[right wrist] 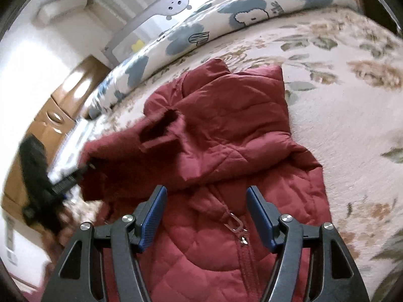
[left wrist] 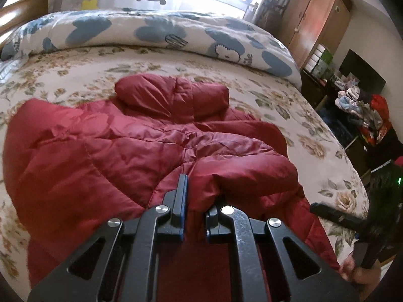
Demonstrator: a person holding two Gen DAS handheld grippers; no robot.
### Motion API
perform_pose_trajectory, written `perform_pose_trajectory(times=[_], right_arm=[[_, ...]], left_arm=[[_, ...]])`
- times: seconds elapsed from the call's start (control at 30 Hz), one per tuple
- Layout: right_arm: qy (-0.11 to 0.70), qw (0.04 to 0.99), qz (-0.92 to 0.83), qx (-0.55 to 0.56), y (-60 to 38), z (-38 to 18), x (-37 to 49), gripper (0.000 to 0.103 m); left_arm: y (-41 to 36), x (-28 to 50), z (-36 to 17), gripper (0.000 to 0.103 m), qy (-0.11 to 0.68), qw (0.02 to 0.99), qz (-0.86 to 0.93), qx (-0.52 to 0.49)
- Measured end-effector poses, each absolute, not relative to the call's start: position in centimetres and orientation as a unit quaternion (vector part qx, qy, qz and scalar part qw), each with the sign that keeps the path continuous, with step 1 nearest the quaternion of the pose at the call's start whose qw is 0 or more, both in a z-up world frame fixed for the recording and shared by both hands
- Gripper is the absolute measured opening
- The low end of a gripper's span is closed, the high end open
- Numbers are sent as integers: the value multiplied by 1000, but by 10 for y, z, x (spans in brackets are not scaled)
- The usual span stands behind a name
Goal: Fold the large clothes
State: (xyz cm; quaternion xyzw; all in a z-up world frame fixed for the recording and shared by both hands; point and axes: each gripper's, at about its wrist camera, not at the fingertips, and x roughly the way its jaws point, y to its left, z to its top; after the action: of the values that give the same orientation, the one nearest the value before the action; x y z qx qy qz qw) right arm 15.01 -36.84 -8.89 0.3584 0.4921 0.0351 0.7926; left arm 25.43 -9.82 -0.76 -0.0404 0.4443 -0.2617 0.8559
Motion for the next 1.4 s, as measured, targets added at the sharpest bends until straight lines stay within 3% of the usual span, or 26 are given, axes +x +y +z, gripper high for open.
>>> perform_pose_trajectory(times=[0.27,0.6,0.63,0.73,0.77,0.93,1.07,1.13,1.4], right_arm=[[458,754,72,465,-386,-104,180,68],[472,669,101,565,-378,-169,220,68],[471,667,107,568,-376,-172,223,63],[478,677,108,549,-370,-170,232,15],[478,680,107,546,-371,-169,232,13],[468,706,107,521,-373,-152,233,9],[467,725,97,497,-376,-138,231,7],[462,736,87,486,-381,-133,228,7],[453,791,15,411,-412,-114,203,6]], left_arm=[[-110,256,-22,8,458,845,-272,-52],[-108,259,-25,8,464,841,-275,-53],[-109,259,-26,8,466,840,-273,-51],[-111,260,-27,11,482,833,-268,-42],[-110,260,-28,12,488,829,-271,-40],[-102,249,-24,20,507,807,-300,-42],[-90,240,-19,36,510,796,-322,-56],[-82,236,-15,51,510,796,-321,-58],[-35,246,4,53,483,831,-270,-54]])
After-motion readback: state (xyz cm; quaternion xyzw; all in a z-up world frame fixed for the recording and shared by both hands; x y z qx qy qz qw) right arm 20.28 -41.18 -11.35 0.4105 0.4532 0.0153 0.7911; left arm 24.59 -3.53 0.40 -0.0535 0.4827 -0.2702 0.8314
